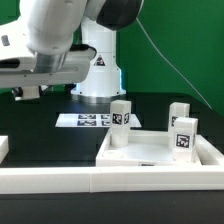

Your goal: Assemble square table

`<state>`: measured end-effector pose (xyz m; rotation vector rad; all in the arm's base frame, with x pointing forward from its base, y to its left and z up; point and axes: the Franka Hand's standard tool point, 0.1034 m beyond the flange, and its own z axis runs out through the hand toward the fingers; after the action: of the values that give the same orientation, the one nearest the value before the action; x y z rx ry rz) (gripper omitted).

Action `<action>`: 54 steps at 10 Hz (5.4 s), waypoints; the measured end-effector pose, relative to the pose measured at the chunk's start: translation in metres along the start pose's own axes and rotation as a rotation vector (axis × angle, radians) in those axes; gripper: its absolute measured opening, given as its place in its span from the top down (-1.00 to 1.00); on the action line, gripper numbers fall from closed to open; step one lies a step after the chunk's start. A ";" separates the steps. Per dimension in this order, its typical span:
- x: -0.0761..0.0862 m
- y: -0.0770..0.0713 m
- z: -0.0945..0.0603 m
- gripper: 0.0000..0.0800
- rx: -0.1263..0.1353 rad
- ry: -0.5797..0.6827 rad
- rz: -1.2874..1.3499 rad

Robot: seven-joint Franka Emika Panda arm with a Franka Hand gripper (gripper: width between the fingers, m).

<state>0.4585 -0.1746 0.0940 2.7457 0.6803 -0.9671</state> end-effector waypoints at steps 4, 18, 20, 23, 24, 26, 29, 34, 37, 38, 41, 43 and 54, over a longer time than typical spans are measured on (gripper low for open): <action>-0.004 0.006 0.004 0.27 -0.009 0.252 -0.007; 0.082 -0.033 -0.089 0.27 0.014 0.706 0.243; 0.090 -0.038 -0.088 0.27 -0.017 0.696 0.235; 0.090 -0.036 -0.087 0.27 -0.014 0.694 0.241; 0.090 -0.040 -0.087 0.27 0.040 0.679 0.279; 0.106 -0.049 -0.108 0.27 0.087 0.684 0.311; 0.108 -0.048 -0.120 0.27 0.115 0.704 0.341; 0.114 -0.046 -0.130 0.27 0.046 0.874 0.412; 0.133 -0.057 -0.145 0.27 0.049 0.907 0.434; 0.132 -0.054 -0.143 0.27 0.050 0.905 0.437; 0.132 -0.051 -0.144 0.27 0.035 0.925 0.447; 0.139 -0.054 -0.150 0.27 0.007 0.983 0.462; 0.149 -0.055 -0.153 0.27 -0.058 1.116 0.468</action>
Offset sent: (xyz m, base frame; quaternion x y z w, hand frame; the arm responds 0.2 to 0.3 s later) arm 0.0000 0.0000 0.0000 0.0000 0.1296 0.0000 0.9916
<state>0.6205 -0.0271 0.1206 2.9731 0.1029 0.7296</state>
